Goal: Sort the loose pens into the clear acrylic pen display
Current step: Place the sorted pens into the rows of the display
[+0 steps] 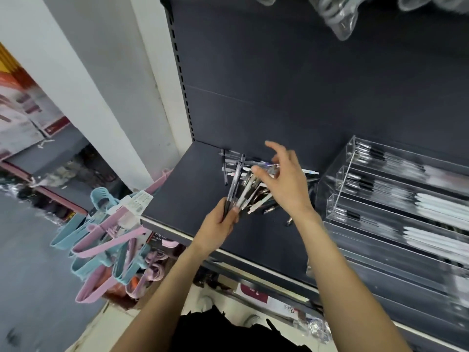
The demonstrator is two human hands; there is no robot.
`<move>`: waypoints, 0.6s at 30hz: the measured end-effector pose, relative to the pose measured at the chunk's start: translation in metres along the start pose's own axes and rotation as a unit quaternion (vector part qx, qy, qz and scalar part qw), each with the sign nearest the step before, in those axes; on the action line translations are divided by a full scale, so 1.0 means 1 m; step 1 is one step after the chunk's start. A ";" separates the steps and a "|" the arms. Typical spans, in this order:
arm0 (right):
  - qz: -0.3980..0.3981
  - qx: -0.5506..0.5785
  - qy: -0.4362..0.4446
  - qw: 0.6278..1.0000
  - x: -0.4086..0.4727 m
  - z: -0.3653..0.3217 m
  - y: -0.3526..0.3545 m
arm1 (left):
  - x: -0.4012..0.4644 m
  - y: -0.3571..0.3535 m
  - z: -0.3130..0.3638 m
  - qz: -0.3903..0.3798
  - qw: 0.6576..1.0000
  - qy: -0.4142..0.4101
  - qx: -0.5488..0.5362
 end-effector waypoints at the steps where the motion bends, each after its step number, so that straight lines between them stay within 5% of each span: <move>1: -0.028 -0.016 0.019 0.999 0.001 -0.006 0.000 | -0.001 0.001 -0.001 0.014 0.996 -0.015 0.086; 4: -0.111 0.017 -0.004 0.994 0.005 -0.017 -0.011 | -0.005 0.004 -0.002 0.025 0.967 -0.043 0.250; 9: -0.137 0.109 -0.043 0.984 0.006 -0.017 -0.018 | -0.010 0.012 -0.004 0.032 0.971 -0.039 0.232; 15: -0.041 0.113 -0.024 0.992 -0.001 -0.012 -0.013 | -0.006 0.021 -0.012 0.002 0.983 -0.026 0.183; 18: 0.113 0.195 -0.054 0.973 -0.002 -0.010 0.011 | -0.002 0.024 -0.017 -0.001 0.998 -0.003 0.068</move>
Point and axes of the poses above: each hand's wrist, its own x-axis towards the middle knuckle, its own y-axis out of the back of the hand, z = x × y, the point moved 1 cm from there along x, towards the middle knuckle, and after that the axes turned 1 degree about -y, right-handed, at the moved point
